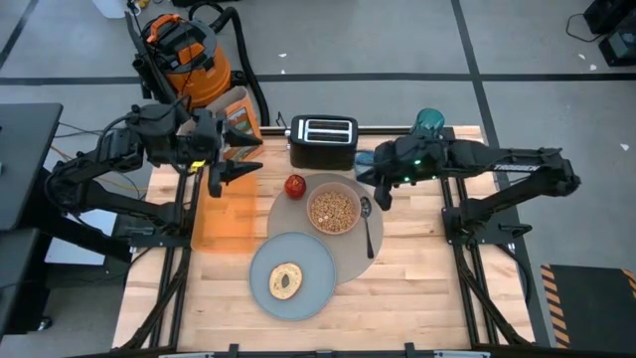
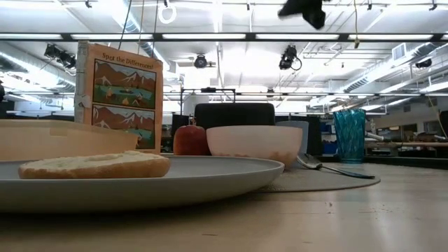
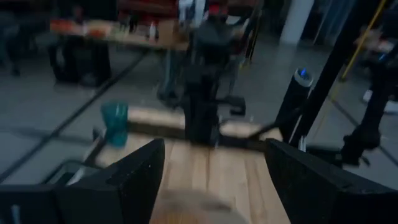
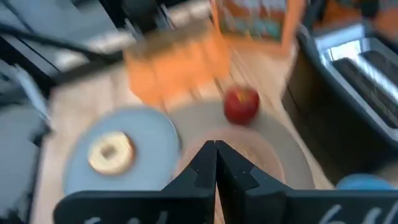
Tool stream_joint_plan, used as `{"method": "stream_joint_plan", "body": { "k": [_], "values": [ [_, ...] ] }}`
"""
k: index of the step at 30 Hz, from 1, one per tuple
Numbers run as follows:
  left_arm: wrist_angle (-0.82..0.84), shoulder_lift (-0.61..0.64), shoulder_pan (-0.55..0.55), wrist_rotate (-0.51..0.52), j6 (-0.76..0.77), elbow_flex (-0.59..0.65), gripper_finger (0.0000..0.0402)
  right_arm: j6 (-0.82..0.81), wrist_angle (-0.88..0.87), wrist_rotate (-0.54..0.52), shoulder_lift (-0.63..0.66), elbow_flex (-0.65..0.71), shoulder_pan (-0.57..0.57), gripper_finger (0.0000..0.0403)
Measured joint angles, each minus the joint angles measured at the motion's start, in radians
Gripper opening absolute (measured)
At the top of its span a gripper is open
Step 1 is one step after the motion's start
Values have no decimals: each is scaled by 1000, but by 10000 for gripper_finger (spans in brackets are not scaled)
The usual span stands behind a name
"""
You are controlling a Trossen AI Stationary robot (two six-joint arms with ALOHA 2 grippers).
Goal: Arrange a breakfast setting
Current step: Adjust the orange bowl on the gray table mat
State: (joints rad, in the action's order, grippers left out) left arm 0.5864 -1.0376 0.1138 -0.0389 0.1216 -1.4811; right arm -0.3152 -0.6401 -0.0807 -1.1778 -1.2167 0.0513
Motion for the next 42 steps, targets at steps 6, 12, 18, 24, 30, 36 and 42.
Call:
{"method": "stream_joint_plan", "body": {
  "k": [6,12,18,24,30,36,42],
  "values": [
    [-89,-16,-35,-60,-29,0,216,94,185,91,96,0,-8,6],
    [-70,-58,-80,-71,-28,0,97,110,415,130,256,120,-16,7],
    [-88,-90,-85,-107,-2,0,10,10,566,25,467,370,-59,9],
    [-228,-63,-42,-75,0,133,9,-24,511,-6,654,552,-66,21],
    [-443,-1,42,-76,37,381,10,72,467,0,752,702,-63,22],
    [-449,-9,53,-77,50,483,33,71,507,-20,758,819,-63,22],
    [-508,-15,53,-48,45,557,32,128,587,-82,758,874,-63,22]
  ]
}}
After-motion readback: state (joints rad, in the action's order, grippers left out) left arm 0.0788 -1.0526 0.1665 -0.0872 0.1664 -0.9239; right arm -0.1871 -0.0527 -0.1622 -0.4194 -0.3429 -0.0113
